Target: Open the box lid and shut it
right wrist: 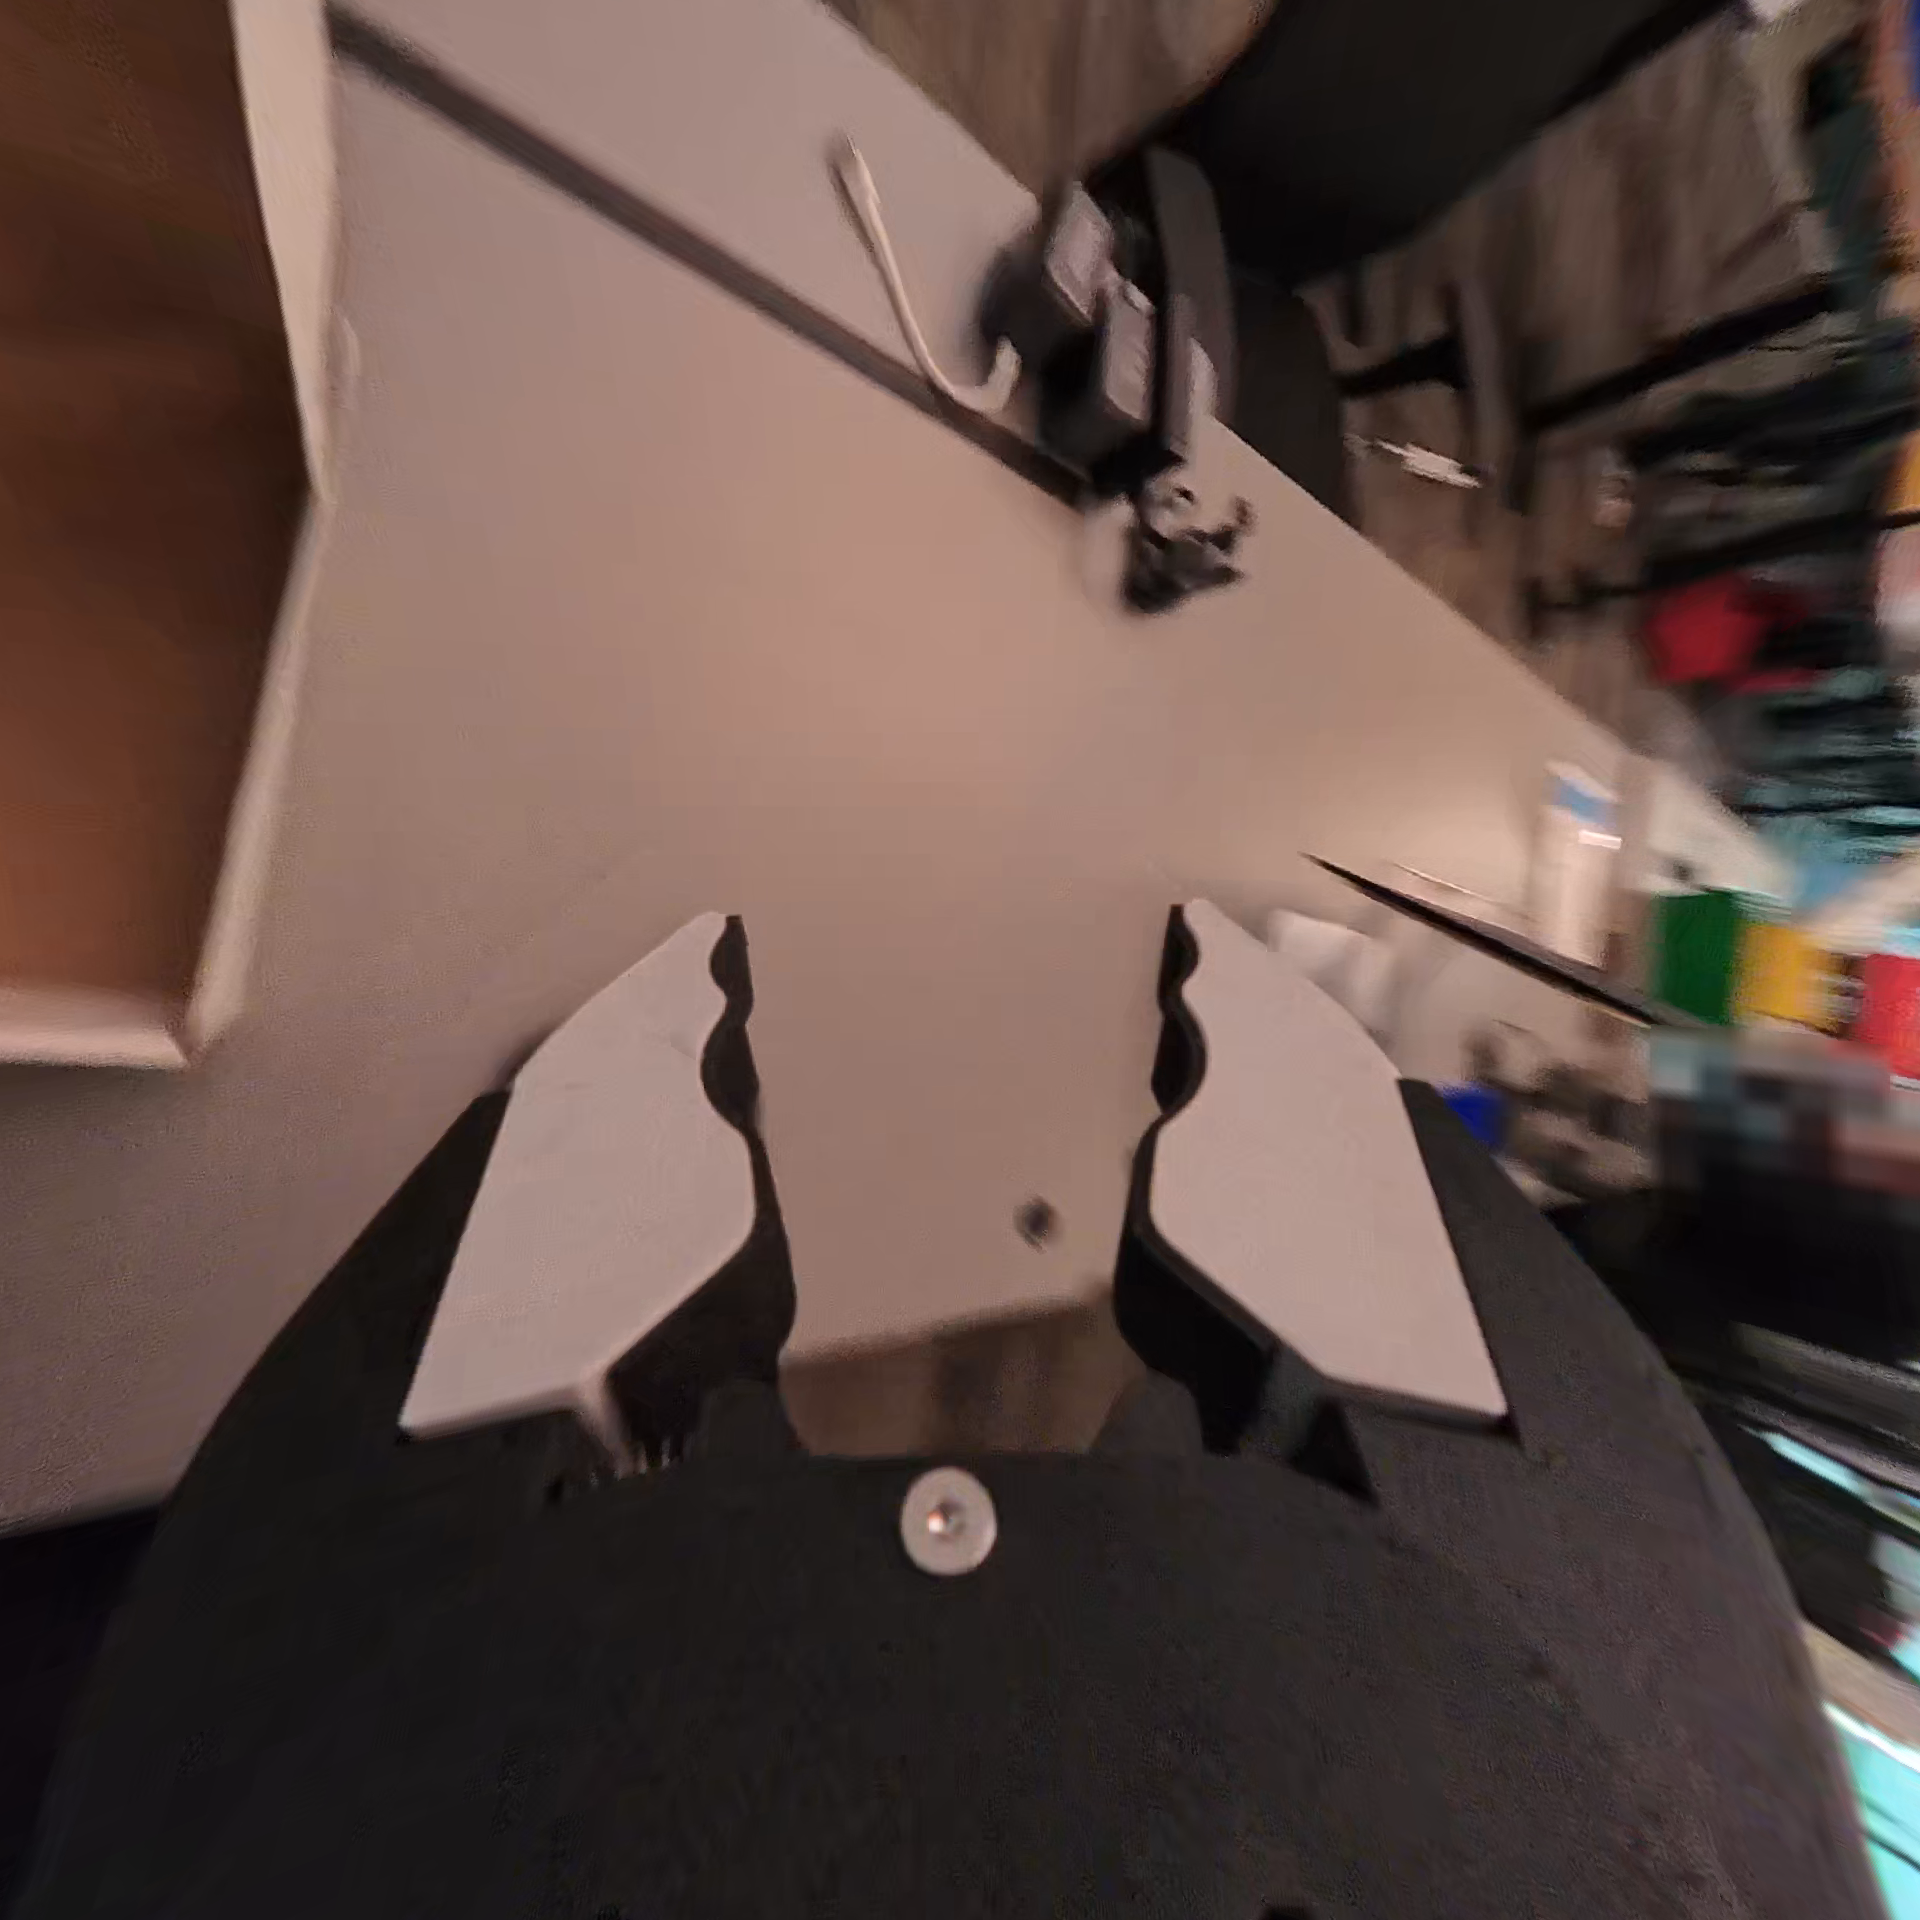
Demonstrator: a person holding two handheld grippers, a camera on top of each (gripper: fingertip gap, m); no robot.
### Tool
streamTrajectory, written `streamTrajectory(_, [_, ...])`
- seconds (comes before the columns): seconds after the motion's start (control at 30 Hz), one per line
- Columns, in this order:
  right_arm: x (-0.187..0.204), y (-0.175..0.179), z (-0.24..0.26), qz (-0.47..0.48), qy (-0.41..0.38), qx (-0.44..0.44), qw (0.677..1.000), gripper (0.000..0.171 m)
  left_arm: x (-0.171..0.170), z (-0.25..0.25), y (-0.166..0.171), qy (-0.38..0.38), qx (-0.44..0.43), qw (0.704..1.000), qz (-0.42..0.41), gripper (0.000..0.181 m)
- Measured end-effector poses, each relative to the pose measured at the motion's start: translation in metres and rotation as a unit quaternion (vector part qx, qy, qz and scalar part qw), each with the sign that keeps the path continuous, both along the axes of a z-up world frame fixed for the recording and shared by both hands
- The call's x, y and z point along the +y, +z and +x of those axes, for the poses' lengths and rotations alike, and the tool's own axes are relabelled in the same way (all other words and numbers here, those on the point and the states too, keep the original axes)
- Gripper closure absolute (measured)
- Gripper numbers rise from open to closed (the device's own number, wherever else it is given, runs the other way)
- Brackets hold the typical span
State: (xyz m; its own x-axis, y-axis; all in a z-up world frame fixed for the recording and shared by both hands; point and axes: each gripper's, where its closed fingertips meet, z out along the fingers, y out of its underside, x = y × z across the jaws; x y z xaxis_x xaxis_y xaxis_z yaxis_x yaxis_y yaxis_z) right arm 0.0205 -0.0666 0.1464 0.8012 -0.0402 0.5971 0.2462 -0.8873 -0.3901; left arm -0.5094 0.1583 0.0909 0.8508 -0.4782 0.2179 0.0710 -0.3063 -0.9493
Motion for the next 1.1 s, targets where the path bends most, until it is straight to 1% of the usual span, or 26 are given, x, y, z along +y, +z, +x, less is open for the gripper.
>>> streamTrajectory(0.03, [-0.013,0.014,-0.006,-0.046,-0.012,-0.063,0.997,0.095,-0.001,0.004,-0.002,-0.003,0.010,1.000,-0.006,0.105])
streamTrajectory(0.07, [-0.027,0.030,-0.009,-0.083,-0.028,-0.138,0.987,0.095,-0.001,0.008,-0.004,-0.005,0.021,1.000,-0.011,0.104])
streamTrajectory(0.1, [-0.039,0.046,-0.013,-0.113,-0.042,-0.205,0.971,0.096,-0.002,0.012,-0.005,-0.006,0.031,0.999,-0.015,0.104])
streamTrajectory(0.13, [-0.050,0.056,-0.019,-0.143,-0.054,-0.253,0.955,0.097,-0.003,0.015,-0.006,-0.008,0.040,0.999,-0.017,0.103])
streamTrajectory(0.2, [-0.070,0.066,-0.030,-0.191,-0.072,-0.316,0.927,0.097,-0.005,0.023,-0.008,-0.016,0.052,0.998,-0.024,0.103])
streamTrajectory(0.27, [-0.087,0.068,-0.039,-0.230,-0.083,-0.351,0.904,0.097,-0.009,0.029,-0.010,-0.026,0.060,0.997,-0.032,0.102])
streamTrajectory(0.37, [-0.109,0.051,-0.052,-0.297,-0.066,-0.374,0.876,0.097,-0.012,0.036,-0.013,-0.038,0.065,0.996,-0.044,0.102])
streamTrajectory(0.43, [-0.119,0.042,-0.060,-0.317,-0.057,-0.395,0.860,0.097,-0.013,0.037,-0.014,-0.040,0.066,0.996,-0.047,0.102])
streamTrajectory(0.5, [-0.126,0.034,-0.067,-0.327,-0.042,-0.406,0.852,0.097,-0.014,0.038,-0.016,-0.043,0.068,0.995,-0.052,0.102])
streamTrajectory(0.7, [-0.134,0.028,-0.083,-0.333,-0.012,-0.399,0.854,0.098,-0.018,0.038,-0.019,-0.051,0.068,0.994,-0.063,0.102])
streamTrajectory(0.93, [-0.144,0.042,-0.073,-0.328,-0.050,-0.412,0.849,0.097,-0.018,0.032,-0.021,-0.049,0.059,0.994,-0.072,0.101])
streamTrajectory(1.03, [-0.144,0.039,-0.071,-0.331,-0.048,-0.418,0.844,0.099,-0.019,0.033,-0.023,-0.052,0.060,0.994,-0.077,0.101])
streamTrajectory(1.1, [-0.139,0.031,-0.068,-0.332,-0.040,-0.413,0.847,0.099,-0.020,0.035,-0.022,-0.054,0.062,0.994,-0.074,0.101])
